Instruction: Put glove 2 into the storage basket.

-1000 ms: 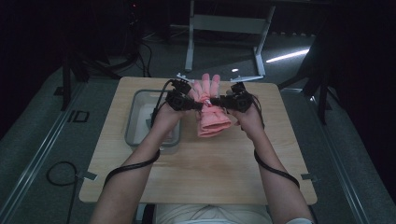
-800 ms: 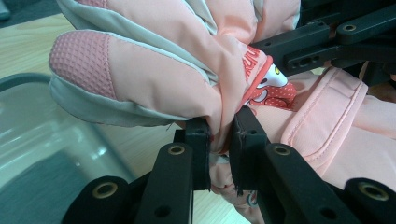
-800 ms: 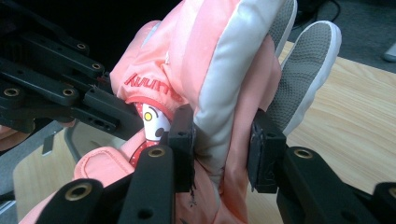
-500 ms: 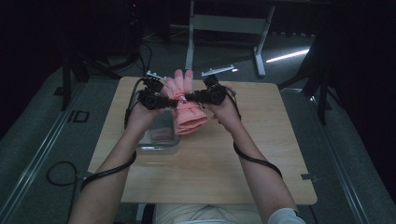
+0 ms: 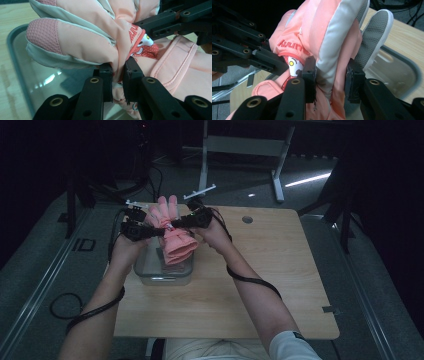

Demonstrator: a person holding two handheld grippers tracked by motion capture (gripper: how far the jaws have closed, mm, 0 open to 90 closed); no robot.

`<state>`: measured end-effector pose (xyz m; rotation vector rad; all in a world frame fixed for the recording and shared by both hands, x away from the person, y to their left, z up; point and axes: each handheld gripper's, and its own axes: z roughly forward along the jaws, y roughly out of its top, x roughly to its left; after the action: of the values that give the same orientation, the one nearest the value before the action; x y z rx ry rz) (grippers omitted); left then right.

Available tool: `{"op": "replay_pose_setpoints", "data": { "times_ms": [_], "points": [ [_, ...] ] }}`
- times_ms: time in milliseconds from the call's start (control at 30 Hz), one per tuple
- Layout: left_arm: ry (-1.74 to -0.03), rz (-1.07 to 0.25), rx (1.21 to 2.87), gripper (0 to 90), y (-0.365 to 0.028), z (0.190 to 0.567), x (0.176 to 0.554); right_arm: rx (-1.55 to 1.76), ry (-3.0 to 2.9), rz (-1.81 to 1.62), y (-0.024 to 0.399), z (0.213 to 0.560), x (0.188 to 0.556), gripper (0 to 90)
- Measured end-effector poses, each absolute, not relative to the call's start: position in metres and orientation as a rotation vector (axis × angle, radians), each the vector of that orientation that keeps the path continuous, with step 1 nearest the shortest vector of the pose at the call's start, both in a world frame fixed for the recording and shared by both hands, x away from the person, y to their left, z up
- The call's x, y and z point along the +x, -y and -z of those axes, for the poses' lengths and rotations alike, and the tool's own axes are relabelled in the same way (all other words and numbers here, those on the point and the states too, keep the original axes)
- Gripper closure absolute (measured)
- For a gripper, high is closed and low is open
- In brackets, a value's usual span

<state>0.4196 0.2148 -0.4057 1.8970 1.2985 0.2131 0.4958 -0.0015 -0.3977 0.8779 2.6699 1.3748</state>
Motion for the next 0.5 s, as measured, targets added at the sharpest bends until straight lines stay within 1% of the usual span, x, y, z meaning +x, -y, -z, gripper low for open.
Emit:
{"op": "replay_pose_setpoints", "data": {
  "times_ms": [200, 500],
  "points": [
    [-1.334, -0.159, 1.905, 79.2, -0.227, 0.431, 0.426, 0.914, -2.71, -1.343, -0.013, 0.422, 0.501, 66.7],
    [-1.398, -0.092, 1.921, 79.1, -0.227, 0.468, 0.439, 1.002, -2.763, -1.271, -0.02, 0.462, 0.513, 66.3]
  ]
}}
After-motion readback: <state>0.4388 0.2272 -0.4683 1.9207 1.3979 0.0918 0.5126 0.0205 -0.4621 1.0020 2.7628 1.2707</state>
